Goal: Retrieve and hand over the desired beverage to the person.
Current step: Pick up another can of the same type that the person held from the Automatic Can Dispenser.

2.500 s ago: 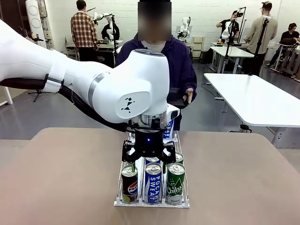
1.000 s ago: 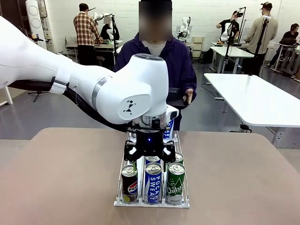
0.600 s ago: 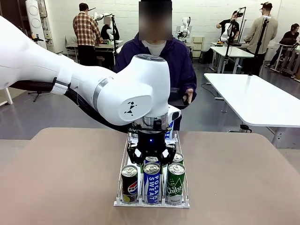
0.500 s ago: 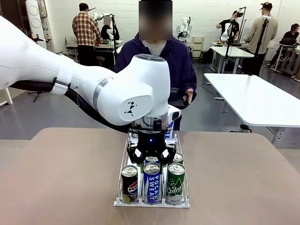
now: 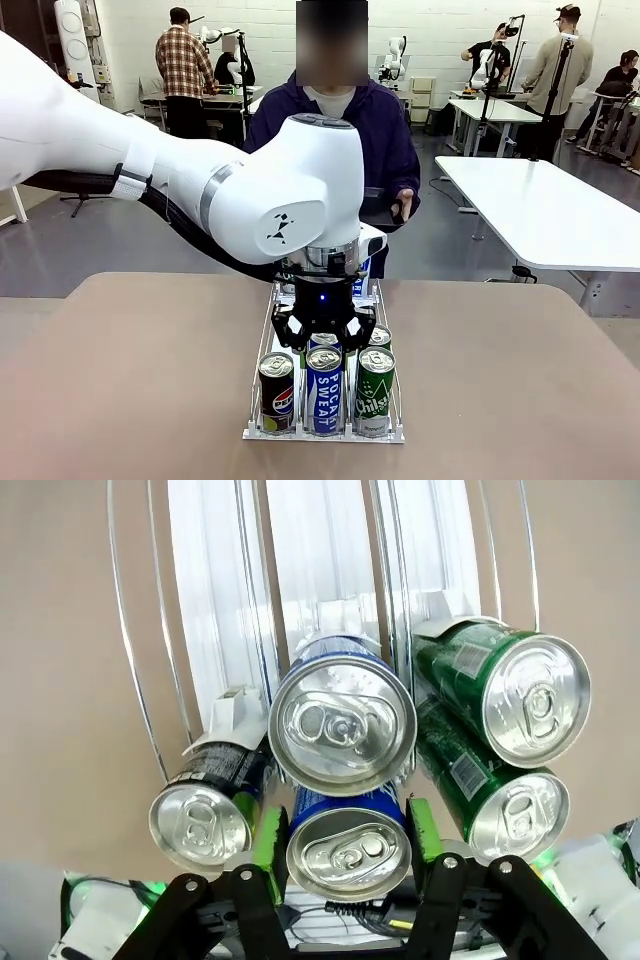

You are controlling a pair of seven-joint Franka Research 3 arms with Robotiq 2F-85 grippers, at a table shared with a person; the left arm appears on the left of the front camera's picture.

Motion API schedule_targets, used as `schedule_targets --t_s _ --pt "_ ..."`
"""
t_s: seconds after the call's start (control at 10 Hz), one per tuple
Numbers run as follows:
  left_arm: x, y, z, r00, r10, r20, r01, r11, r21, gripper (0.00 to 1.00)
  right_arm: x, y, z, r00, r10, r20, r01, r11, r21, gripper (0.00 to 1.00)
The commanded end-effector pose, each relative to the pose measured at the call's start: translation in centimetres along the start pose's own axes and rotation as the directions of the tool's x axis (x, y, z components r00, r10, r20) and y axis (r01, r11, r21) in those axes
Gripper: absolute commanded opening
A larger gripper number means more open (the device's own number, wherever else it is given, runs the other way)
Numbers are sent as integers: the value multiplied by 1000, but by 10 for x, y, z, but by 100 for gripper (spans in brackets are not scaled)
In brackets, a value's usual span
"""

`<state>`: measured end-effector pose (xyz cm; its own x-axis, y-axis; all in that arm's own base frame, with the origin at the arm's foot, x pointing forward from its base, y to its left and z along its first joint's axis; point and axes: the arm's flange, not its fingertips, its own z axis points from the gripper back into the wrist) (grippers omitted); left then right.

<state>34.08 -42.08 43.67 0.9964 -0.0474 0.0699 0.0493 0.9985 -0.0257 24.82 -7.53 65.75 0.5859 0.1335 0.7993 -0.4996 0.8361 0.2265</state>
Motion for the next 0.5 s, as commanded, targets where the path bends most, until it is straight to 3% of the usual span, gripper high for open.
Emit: schedule_targets --t_s 0.0,0.4 --pt "-2 -13 59 998 -54 -30 54 999 -2 0 0 0 -2 1000 3 5 -3 1000 21 100" --pt "-22 -41 199 990 -129 59 127 991 39 0 0 0 -2 1000 3 5 -3 1000 21 100"
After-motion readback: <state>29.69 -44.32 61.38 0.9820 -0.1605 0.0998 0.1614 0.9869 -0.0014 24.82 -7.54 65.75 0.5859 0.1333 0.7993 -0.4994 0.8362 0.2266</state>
